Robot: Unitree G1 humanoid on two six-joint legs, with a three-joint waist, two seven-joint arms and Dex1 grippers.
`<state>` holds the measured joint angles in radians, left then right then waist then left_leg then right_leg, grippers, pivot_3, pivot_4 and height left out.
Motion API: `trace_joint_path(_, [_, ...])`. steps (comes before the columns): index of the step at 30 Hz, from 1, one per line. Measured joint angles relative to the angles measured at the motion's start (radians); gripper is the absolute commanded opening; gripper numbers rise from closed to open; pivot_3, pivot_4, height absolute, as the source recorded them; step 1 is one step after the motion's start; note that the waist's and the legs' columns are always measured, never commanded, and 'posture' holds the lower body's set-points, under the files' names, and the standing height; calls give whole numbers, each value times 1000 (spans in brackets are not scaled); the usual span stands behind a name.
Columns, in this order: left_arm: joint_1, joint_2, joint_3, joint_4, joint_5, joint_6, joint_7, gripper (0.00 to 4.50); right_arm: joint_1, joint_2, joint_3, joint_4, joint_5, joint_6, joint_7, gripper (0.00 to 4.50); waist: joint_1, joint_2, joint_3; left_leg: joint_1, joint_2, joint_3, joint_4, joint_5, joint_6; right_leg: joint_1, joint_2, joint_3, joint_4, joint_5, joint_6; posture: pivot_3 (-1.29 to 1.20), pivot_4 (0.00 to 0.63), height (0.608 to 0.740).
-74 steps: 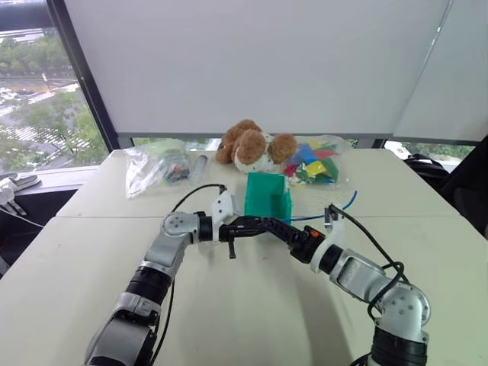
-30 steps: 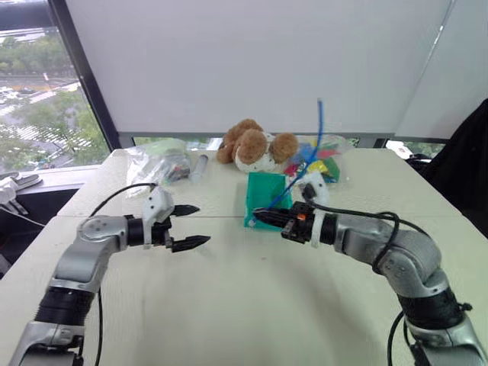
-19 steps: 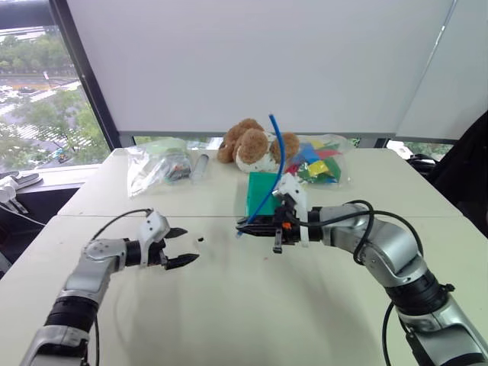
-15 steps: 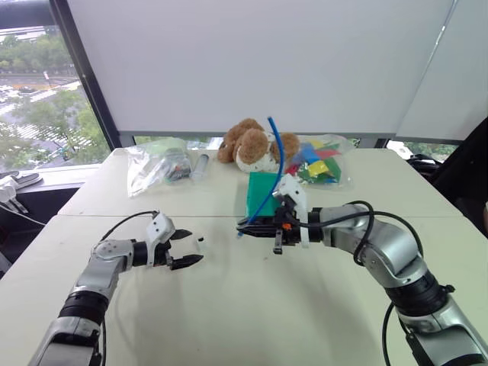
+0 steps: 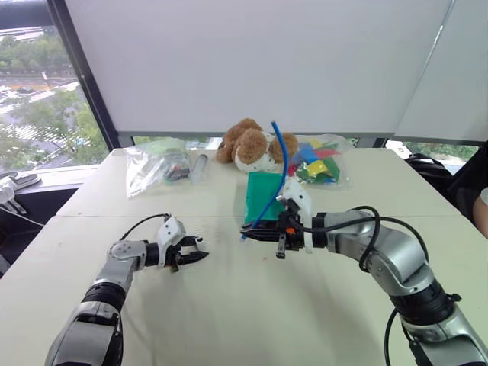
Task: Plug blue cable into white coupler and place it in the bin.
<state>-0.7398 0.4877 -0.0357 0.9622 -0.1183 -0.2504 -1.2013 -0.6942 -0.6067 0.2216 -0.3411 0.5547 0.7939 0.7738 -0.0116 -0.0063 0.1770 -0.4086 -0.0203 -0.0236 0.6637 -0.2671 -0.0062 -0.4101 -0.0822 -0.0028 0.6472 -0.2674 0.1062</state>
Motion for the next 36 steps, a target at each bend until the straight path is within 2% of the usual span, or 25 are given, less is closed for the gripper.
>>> trace_joint_path(2, [-5,-2,1,9,1,-6,-2,279,0,0,-1,0,-3,0,-1,0,0,0,0,0,0,0,0,0,0,0,0,0,0,0,0,0,150,740])
trace_joint_path(7, [-7,-51,-9,-15,0,1,-54,326,-1,-10,-2,0,-18,-6,20,0,6,0,0,0,-1,0,1,0,0,1,0,0,0,0,0,0,150,740])
trace_joint_path(13, [8,-163,-113,-252,-15,78,-191,326,-42,-100,17,33,-98,-93,149,0,2,0,0,-1,0,0,2,0,0,1,0,0,-1,0,0,0,150,740])
trace_joint_path(16, [22,-200,-179,-301,-1,88,-221,326,-47,-124,45,56,-138,-143,215,0,-5,0,0,0,0,0,1,0,0,1,1,0,0,0,0,0,150,740])
trace_joint_path(21, [26,-212,-262,-292,53,61,-236,326,-37,-159,99,99,-225,-238,308,0,-2,0,0,0,1,0,1,0,0,0,2,0,0,0,0,0,150,740])
trace_joint_path(26, [14,-218,-278,-256,77,17,-229,326,-21,-159,121,102,-255,-255,358,0,1,0,0,0,0,0,2,0,0,1,1,0,0,0,0,0,150,740])
trace_joint_path(36, [-10,-223,-299,-214,88,-46,-214,326,-2,-146,162,104,-276,-188,410,0,4,0,0,1,0,-1,3,0,0,2,0,0,0,0,0,0,150,740])
